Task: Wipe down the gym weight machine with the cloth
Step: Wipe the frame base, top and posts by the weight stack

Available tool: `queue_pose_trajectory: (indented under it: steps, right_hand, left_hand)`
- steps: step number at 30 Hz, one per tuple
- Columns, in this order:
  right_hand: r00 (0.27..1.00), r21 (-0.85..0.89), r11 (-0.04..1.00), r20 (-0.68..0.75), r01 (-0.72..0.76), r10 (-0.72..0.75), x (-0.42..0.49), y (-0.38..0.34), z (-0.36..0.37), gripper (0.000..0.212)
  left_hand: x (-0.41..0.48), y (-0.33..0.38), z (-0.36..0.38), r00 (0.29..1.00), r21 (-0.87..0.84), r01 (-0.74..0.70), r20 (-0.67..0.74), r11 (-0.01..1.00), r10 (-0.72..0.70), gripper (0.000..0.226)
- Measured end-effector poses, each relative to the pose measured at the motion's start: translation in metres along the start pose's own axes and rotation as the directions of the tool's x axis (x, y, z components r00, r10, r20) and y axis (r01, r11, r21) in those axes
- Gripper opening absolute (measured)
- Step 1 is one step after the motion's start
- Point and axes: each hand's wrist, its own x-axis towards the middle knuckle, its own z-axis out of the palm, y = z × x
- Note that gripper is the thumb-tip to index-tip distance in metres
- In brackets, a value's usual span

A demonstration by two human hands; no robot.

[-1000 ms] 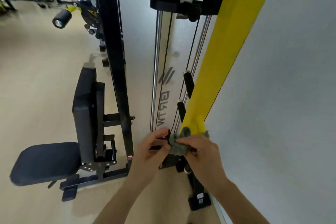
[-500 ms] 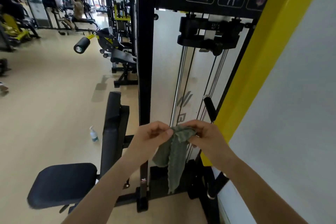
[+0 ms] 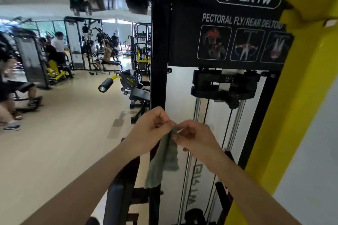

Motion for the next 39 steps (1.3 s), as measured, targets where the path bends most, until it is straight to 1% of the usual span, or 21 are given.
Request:
queue_pose_trajectory:
  steps: [3,6,8,11,13,14,16,17,19,20,22,23,24,26,27,28,29,31,34,37,39]
  right_hand:
    - [0.997,-0.033,0.998,-0.038,0.059,-0.060,0.025,-0.017,-0.002,0.017]
    - [0.981,-0.214,0.959,-0.028,0.184,-0.194,0.047,-0.045,-0.010,0.020]
    - [0.954,-0.346,0.903,-0.068,0.253,-0.293,0.059,-0.063,-0.016,0.017]
    - [0.900,-0.497,0.822,-0.165,0.277,-0.402,0.073,-0.092,-0.023,0.012]
    - [0.864,-0.525,0.801,-0.221,0.286,-0.453,0.081,-0.109,-0.024,0.013]
    - [0.849,-0.491,0.819,-0.257,0.296,-0.461,0.085,-0.117,-0.022,0.014]
    - [0.812,-0.385,0.861,-0.348,0.332,-0.469,0.094,-0.132,-0.016,0.016]
    - [0.782,-0.347,0.866,-0.393,0.360,-0.483,0.099,-0.136,-0.012,0.016]
    - [0.709,-0.363,0.831,-0.439,0.422,-0.551,0.111,-0.143,-0.005,0.016]
    - [0.688,-0.389,0.807,-0.430,0.444,-0.585,0.116,-0.146,-0.001,0.018]
    - [0.688,-0.440,0.764,-0.358,0.472,-0.631,0.126,-0.147,0.004,0.032]
    - [0.695,-0.496,0.731,-0.302,0.469,-0.652,0.130,-0.145,0.007,0.039]
    - [0.692,-0.588,0.668,-0.237,0.456,-0.682,0.133,-0.140,0.011,0.046]
    - [0.662,-0.801,0.452,-0.095,0.392,-0.743,0.139,-0.126,0.017,0.055]
    - [0.649,-0.870,0.346,-0.039,0.352,-0.760,0.142,-0.117,0.020,0.060]
    - [0.643,-0.913,0.265,-0.005,0.309,-0.766,0.142,-0.111,0.022,0.065]
    - [0.643,-0.940,0.216,0.005,0.265,-0.766,0.143,-0.106,0.023,0.069]
    - [0.626,-0.974,0.152,-0.013,0.168,-0.780,0.145,-0.107,0.022,0.069]
    - [0.603,-0.998,0.053,-0.019,0.038,-0.797,0.151,-0.127,0.015,0.063]
    - [0.610,-1.000,0.019,-0.007,0.012,-0.792,0.160,-0.147,0.007,0.067]
    - [0.603,-1.000,0.004,0.004,0.012,-0.798,0.164,-0.159,0.000,0.069]
  left_hand:
    - [0.025,0.005,-0.026,0.998,0.097,-0.042,-0.032,0.994,0.045,0.020]
    - [0.047,0.014,-0.059,0.988,0.228,-0.153,0.011,0.961,0.155,0.018]
    - [0.060,0.025,-0.082,0.981,0.269,-0.193,0.060,0.944,0.184,0.014]
    - [0.078,0.040,-0.115,0.979,0.307,-0.195,0.115,0.932,0.167,0.016]
    - [0.091,0.048,-0.131,0.974,0.357,-0.223,0.120,0.907,0.192,0.013]
    - [0.097,0.051,-0.137,0.972,0.371,-0.237,0.084,0.898,0.221,0.009]
    - [0.110,0.056,-0.144,0.956,0.379,-0.230,-0.084,0.896,0.281,0.005]
    - [0.116,0.057,-0.144,0.937,0.360,-0.215,-0.184,0.908,0.295,0.006]
    - [0.125,0.059,-0.138,0.884,0.287,-0.194,-0.363,0.938,0.294,0.007]
    - [0.129,0.061,-0.133,0.862,0.203,-0.194,-0.432,0.960,0.266,0.008]
    - [0.138,0.062,-0.123,0.858,-0.074,-0.184,-0.498,0.980,0.123,0.006]
    - [0.144,0.060,-0.118,0.865,-0.187,-0.170,-0.500,0.968,0.055,0.007]
    - [0.149,0.057,-0.114,0.865,-0.250,-0.172,-0.501,0.953,0.025,0.009]
    - [0.157,0.047,-0.108,0.869,-0.262,-0.179,-0.494,0.948,0.028,0.016]
    - [0.158,0.044,-0.105,0.875,-0.247,-0.184,-0.482,0.952,0.044,0.017]
    - [0.159,0.041,-0.103,0.880,-0.225,-0.191,-0.470,0.955,0.065,0.017]
    - [0.159,0.038,-0.101,0.886,-0.191,-0.196,-0.455,0.962,0.090,0.016]
    - [0.159,0.036,-0.099,0.900,-0.129,-0.205,-0.415,0.970,0.135,0.020]
    - [0.168,0.038,-0.102,0.896,-0.130,-0.247,-0.408,0.960,0.175,0.030]
    - [0.177,0.049,-0.107,0.902,-0.212,-0.281,-0.391,0.936,0.182,0.034]
    - [0.182,0.055,-0.107,0.907,-0.232,-0.308,-0.363,0.923,0.211,0.036]
